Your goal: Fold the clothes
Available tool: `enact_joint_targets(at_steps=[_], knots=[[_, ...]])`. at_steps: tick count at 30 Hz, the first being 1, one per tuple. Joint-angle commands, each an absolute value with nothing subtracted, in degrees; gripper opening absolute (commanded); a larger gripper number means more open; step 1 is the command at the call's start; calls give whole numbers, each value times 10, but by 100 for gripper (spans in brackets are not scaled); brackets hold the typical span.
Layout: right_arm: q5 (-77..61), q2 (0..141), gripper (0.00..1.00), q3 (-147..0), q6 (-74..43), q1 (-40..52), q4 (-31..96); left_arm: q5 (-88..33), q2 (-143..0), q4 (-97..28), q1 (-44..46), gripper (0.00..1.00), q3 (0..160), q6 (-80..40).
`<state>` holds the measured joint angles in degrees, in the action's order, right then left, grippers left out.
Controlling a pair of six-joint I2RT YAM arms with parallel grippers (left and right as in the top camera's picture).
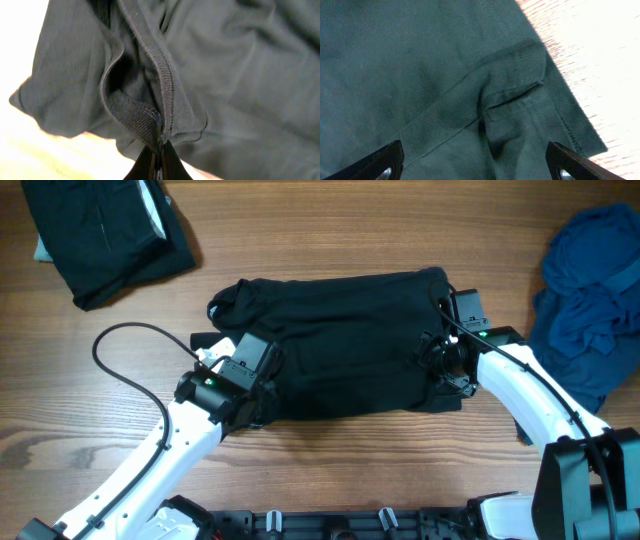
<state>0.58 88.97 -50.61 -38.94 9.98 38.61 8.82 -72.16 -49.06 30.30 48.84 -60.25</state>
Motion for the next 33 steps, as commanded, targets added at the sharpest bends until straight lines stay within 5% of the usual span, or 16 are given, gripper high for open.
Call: enact_joint_targets(at_steps=[1, 11, 13, 15, 33], knots=[[-12, 899, 91, -501, -390, 102, 381, 155, -718, -460, 297, 4, 500, -600], [-14, 899, 90, -501, -390, 102, 385, 186, -762, -381, 297, 10, 499, -599], [-14, 899, 90, -501, -390, 102, 385, 191, -785, -381, 297, 34, 499, -591], [-13, 899, 89, -501, -390, 102, 384, 192, -810, -382, 297, 98, 499, -567], [-13, 899, 89, -501, -375, 102, 381, 180, -826, -552, 297, 100, 499, -559]])
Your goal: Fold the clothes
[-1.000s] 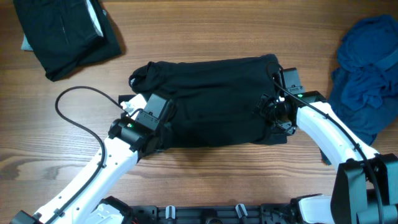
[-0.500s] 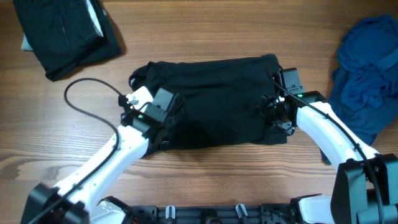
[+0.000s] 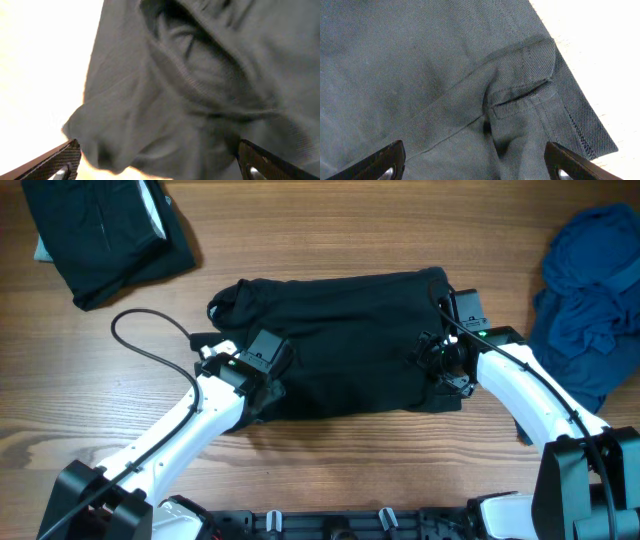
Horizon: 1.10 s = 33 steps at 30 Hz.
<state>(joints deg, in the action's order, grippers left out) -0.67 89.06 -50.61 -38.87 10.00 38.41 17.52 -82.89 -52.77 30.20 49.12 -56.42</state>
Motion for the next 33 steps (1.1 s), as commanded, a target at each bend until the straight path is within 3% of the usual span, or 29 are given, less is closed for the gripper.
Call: enact_joint_targets(at_steps=[1, 13, 17, 25, 33], knots=[[-13, 899, 89, -502, -375, 102, 379, 191, -826, -556, 297, 100, 499, -559], [-13, 899, 91, -504, -332, 101, 362, 253, -828, -520, 288, 100, 497, -559], [-27, 896, 97, -531, -308, 101, 372, 207, -826, -477, 247, 100, 503, -524], [34, 894, 99, -573, -348, 91, 462, 190, -825, -474, 206, 100, 504, -481], [-41, 895, 98, -562, -314, 76, 467, 111, -827, -483, 204, 100, 495, -479]])
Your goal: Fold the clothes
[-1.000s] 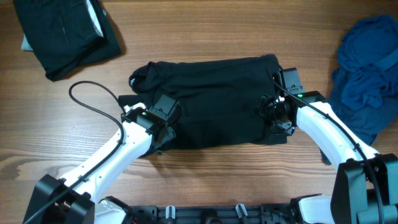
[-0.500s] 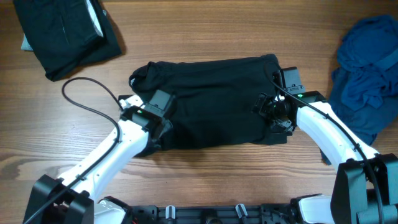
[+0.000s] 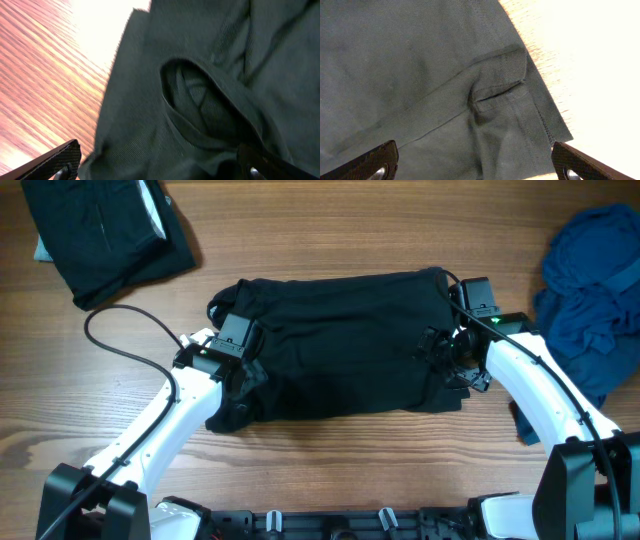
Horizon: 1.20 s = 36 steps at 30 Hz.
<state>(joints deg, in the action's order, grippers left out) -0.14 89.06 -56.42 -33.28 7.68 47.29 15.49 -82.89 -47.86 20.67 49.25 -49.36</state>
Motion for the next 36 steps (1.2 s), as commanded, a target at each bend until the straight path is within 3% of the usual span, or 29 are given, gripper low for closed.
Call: enact_joint_targets(at_steps=[1, 7, 11, 15, 30, 36], knots=[[-59, 895, 97, -556, -304, 76, 463, 111, -827, -482, 204, 100, 488, -479], [-118, 895, 85, -529, -296, 76, 449, 98, -833, -481, 204, 100, 453, -480], [-147, 895, 58, -509, -303, 76, 430, 90, -833, -479, 204, 100, 449, -480], [-146, 895, 39, -497, -317, 76, 429, 90, -833, -480, 204, 100, 449, -479], [-112, 898, 4, -471, -351, 76, 429, 101, -833, -496, 169, 100, 420, -479], [-83, 898, 4, -460, -382, 76, 426, 90, -833, -503, 138, 100, 420, -467]])
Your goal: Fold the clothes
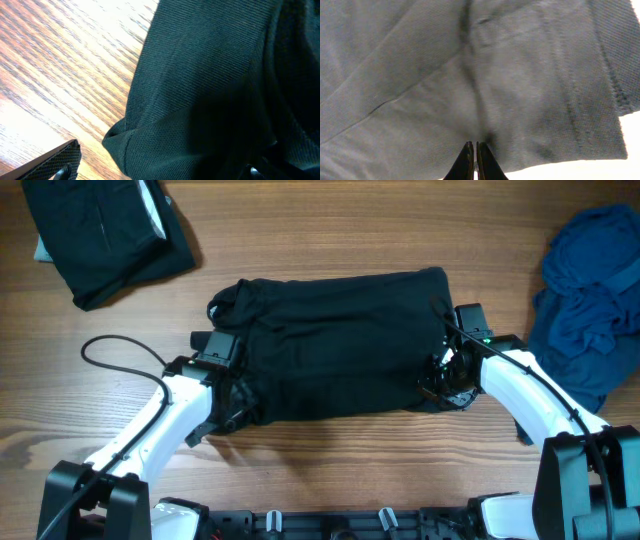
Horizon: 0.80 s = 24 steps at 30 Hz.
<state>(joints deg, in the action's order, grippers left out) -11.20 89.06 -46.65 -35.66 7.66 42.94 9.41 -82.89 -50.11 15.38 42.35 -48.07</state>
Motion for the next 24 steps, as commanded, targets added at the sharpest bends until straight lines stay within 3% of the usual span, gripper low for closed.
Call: enact_joint_targets(at_steps=[1, 24], knots=[[-83, 898, 4, -460, -383, 76, 425, 90, -833, -503, 136, 100, 420, -467], [-60, 937, 4, -460, -375, 18, 426, 84, -833, -513, 38, 100, 420, -453]])
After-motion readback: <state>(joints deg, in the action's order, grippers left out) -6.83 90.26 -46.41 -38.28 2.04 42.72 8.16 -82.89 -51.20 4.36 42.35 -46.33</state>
